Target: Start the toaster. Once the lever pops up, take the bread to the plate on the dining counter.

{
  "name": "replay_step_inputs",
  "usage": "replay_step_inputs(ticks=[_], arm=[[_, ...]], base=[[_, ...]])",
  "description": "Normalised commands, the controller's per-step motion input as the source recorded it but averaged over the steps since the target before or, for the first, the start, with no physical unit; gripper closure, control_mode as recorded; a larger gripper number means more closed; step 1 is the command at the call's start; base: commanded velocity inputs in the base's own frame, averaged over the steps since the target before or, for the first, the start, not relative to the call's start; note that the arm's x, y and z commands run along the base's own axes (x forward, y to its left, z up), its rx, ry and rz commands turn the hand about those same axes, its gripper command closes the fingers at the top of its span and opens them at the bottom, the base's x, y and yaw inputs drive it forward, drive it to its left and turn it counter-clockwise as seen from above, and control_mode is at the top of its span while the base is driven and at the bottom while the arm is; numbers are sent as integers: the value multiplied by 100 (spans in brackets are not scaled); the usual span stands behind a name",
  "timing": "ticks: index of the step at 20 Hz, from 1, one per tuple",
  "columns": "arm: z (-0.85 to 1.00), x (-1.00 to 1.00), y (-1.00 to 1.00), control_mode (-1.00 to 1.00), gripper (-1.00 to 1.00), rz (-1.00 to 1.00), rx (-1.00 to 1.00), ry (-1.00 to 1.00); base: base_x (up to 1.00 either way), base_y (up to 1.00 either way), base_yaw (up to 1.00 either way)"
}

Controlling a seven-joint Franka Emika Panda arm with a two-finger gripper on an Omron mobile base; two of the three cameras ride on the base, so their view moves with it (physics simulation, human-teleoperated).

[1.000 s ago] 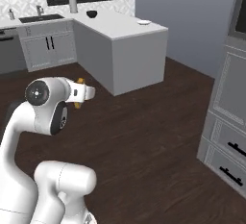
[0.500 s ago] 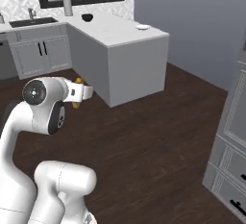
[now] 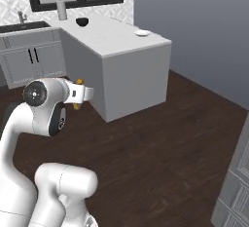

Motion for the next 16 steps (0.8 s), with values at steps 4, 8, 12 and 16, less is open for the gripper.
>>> replay_step_inputs(ticks=[4,8,12,16], arm=[[0,0,0,100,100,0,0,0],[0,0,0,100,100,0,0,0],[0,0,0,100,100,0,0,0],[0,0,0,100,100,0,0,0]], base=[[100,1,0],[100,0,0],[100,0,4],[100,-11,12]])
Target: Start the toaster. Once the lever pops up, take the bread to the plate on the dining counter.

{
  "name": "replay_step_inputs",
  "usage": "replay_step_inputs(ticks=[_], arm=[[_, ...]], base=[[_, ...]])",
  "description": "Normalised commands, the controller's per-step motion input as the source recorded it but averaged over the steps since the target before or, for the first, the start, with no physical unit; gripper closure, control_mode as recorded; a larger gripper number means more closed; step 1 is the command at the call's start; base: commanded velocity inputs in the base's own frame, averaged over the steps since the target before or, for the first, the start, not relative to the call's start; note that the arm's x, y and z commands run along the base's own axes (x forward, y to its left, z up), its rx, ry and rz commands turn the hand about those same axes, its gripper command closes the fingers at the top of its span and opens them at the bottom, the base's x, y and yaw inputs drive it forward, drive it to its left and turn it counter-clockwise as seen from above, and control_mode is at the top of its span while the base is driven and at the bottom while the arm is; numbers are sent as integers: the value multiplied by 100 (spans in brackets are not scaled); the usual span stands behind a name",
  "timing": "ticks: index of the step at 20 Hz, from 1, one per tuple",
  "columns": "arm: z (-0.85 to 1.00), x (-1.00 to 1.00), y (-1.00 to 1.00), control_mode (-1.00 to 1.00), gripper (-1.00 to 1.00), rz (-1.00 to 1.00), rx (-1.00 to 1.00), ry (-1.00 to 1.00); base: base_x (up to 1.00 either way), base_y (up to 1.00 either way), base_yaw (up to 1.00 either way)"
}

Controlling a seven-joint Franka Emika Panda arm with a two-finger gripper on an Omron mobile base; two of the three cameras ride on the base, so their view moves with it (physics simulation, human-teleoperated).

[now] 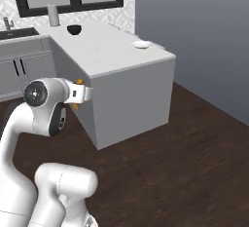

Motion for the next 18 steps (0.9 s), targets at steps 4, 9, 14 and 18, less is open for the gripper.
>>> replay_step_inputs(ticks=[4,9,14,18], arm=[[0,0,0,100,100,0,0,0],[0,0,0,100,100,0,0,0],[0,0,0,100,100,0,0,0],[0,0,0,100,100,0,0,0]], base=[[100,-29,19],[100,-50,13],[100,-58,13],[100,-60,14]])
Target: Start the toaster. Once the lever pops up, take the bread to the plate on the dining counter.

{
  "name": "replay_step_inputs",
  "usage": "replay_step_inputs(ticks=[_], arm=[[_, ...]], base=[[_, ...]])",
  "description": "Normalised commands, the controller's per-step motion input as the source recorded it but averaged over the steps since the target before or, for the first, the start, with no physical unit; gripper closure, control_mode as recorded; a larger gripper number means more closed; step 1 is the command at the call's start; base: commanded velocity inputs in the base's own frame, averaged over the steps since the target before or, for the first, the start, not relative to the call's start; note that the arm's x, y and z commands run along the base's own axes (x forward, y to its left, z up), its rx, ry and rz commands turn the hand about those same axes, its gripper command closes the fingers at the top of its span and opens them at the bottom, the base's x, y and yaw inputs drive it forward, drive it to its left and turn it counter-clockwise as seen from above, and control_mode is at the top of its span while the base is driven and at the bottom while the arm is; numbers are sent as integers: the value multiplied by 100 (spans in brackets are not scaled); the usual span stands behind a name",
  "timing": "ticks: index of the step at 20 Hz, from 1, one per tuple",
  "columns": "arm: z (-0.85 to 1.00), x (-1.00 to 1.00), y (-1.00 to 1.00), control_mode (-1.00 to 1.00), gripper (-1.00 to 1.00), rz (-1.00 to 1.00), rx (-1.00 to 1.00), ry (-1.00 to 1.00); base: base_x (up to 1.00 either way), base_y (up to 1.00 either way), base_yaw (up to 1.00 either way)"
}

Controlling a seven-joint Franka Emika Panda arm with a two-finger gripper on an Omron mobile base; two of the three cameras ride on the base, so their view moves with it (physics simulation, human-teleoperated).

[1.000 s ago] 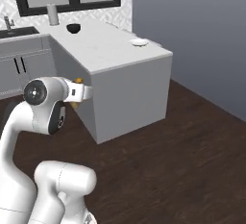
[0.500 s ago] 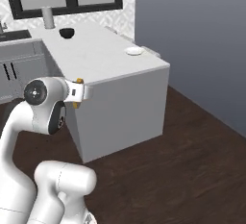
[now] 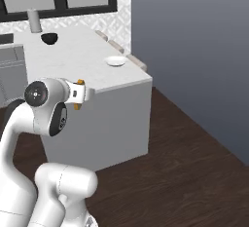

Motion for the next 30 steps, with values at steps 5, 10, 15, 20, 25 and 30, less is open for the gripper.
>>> replay_step_inputs(ticks=[5,10,15,20,25,30], arm=[[0,0,0,100,100,0,0,0],[0,0,0,100,100,0,0,0],[0,0,0,100,100,0,0,0],[0,0,0,100,100,0,0,0],[0,0,0,100,100,0,0,0],[0,0,0,100,100,0,0,0]], base=[[100,-56,17],[100,-54,24],[100,-51,30],[100,-52,34],[100,-75,30],[100,-98,25]])
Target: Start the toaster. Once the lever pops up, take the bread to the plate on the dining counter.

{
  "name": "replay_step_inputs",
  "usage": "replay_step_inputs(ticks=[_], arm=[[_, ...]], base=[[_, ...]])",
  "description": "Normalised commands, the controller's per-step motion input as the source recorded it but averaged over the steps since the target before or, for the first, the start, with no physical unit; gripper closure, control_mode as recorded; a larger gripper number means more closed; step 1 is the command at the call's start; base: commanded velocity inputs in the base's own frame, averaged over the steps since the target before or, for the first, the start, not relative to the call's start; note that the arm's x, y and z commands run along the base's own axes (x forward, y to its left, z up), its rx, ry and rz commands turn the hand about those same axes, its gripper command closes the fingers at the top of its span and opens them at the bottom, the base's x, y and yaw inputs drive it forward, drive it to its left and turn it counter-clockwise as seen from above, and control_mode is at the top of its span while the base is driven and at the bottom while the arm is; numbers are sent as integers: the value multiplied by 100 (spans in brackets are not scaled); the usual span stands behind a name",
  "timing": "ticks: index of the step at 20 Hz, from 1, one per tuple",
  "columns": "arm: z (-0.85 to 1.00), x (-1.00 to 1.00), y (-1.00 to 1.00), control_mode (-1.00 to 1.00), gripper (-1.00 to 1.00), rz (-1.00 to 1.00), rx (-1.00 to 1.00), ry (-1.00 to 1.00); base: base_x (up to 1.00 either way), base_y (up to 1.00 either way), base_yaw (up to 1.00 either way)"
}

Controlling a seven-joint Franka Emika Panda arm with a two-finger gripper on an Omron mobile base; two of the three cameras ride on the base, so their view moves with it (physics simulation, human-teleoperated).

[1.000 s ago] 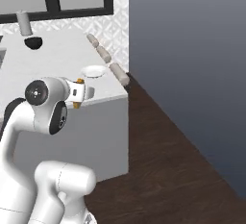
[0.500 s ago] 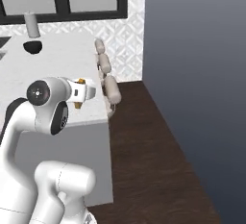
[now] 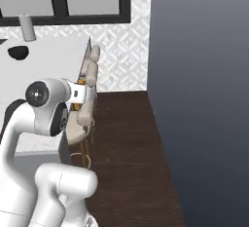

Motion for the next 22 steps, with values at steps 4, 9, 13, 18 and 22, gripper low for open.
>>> replay_step_inputs(ticks=[4,9,13,18,22], arm=[[0,0,0,100,100,0,0,0],[0,0,0,100,100,0,0,0],[0,0,0,100,100,0,0,0],[0,0,0,100,100,0,0,0],[0,0,0,100,100,0,0,0]], base=[[100,-68,42],[96,-52,53],[67,-50,62],[49,-40,72],[6,-35,84]])
